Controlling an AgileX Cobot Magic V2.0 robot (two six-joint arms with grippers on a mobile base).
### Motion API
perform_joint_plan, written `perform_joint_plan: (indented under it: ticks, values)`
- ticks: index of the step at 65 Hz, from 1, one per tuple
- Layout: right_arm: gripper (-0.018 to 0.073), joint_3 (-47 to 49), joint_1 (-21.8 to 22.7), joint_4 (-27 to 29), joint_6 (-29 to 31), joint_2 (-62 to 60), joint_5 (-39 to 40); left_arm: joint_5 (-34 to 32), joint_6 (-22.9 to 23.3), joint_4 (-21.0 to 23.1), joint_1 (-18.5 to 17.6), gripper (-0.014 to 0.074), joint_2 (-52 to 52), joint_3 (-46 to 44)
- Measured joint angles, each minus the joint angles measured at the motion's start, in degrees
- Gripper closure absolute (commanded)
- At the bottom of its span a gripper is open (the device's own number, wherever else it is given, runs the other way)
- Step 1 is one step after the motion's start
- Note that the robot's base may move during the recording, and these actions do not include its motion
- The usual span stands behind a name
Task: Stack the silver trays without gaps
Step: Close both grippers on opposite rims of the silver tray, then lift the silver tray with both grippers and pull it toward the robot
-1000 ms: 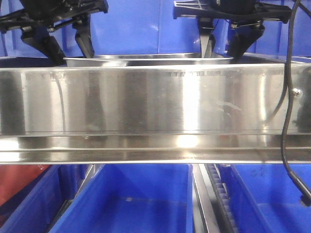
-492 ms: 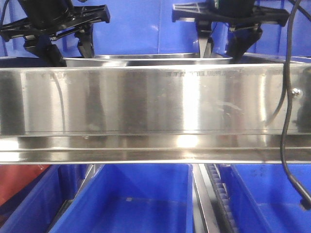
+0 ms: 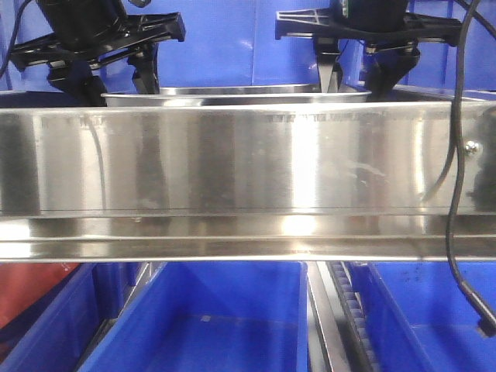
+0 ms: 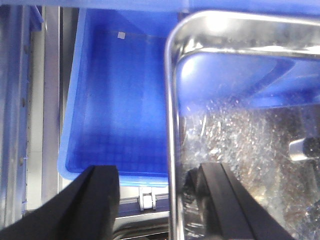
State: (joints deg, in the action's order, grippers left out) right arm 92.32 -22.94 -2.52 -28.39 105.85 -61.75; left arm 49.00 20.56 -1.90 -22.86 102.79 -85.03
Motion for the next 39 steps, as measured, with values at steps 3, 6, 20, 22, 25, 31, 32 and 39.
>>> perform_joint_plan:
  ticks: [3, 6, 20, 22, 25, 31, 32, 39]
  values:
    - [0.0391, 0.00, 0.00, 0.00, 0.00, 0.00, 0.00, -0.10, 0.00, 0.00, 0.00, 0.0342, 0.00, 0.00]
    - [0.0420, 0.00, 0.00, 0.00, 0.00, 0.00, 0.00, -0.10, 0.00, 0.11, 0.00, 0.0361, 0.00, 0.00]
    - [0.0573, 0.00, 0.00, 0.17, -0.11, 0.00, 0.00, -0.57, 0.00, 0.55, 0.00, 0.0632, 0.00, 0.00]
    - [0.0606, 0.02, 0.00, 0.17, -0.11, 0.00, 0.00, -0.68, 0.00, 0.68, 0.00, 0.0621, 0.00, 0.00]
    - [0.0624, 0.12, 0.00, 0.26, -0.24, 0.00, 0.13, -0.66, 0.00, 0.79, 0.00, 0.0601, 0.00, -0.15]
    - [0.0622, 0.24, 0.00, 0.40, -0.68, 0.00, 0.26, -0.42, 0.00, 1.23, 0.00, 0.0602, 0.00, -0.22]
    - [0.0622, 0.24, 0.00, 0.40, -0.79, -0.10, 0.26, -0.41, 0.00, 1.34, 0.00, 0.0602, 0.00, -0.29]
    - [0.0622, 0.24, 0.00, 0.40, -0.78, -0.36, 0.35, 0.98, 0.00, 1.90, 0.00, 0.0602, 0.00, -0.87]
